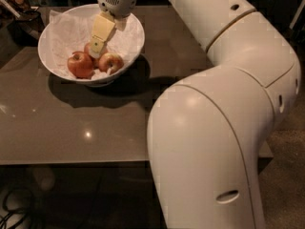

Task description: Pick apple from white bowl

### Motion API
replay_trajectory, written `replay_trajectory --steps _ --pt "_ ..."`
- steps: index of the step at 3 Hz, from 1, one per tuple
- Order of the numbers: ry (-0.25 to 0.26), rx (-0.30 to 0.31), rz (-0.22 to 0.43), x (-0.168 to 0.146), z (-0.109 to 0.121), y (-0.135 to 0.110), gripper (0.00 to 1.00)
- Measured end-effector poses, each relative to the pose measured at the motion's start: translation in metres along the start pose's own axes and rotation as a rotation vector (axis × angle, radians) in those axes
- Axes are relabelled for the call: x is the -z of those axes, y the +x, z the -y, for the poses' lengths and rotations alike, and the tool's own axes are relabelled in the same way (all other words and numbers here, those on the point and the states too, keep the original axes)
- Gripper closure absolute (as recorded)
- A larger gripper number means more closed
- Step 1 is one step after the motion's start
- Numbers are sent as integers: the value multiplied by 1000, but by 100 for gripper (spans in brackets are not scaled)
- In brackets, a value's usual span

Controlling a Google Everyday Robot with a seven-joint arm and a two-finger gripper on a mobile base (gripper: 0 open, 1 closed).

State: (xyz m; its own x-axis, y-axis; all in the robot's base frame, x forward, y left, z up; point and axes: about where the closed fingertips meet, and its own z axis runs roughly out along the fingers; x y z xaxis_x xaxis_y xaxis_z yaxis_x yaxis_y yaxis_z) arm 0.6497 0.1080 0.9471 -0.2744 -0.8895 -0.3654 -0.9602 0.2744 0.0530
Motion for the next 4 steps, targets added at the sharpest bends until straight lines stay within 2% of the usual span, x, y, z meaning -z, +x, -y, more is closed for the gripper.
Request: replay_trajectory --steps 4 --pt "-30 -76 -50 -24 9 6 16"
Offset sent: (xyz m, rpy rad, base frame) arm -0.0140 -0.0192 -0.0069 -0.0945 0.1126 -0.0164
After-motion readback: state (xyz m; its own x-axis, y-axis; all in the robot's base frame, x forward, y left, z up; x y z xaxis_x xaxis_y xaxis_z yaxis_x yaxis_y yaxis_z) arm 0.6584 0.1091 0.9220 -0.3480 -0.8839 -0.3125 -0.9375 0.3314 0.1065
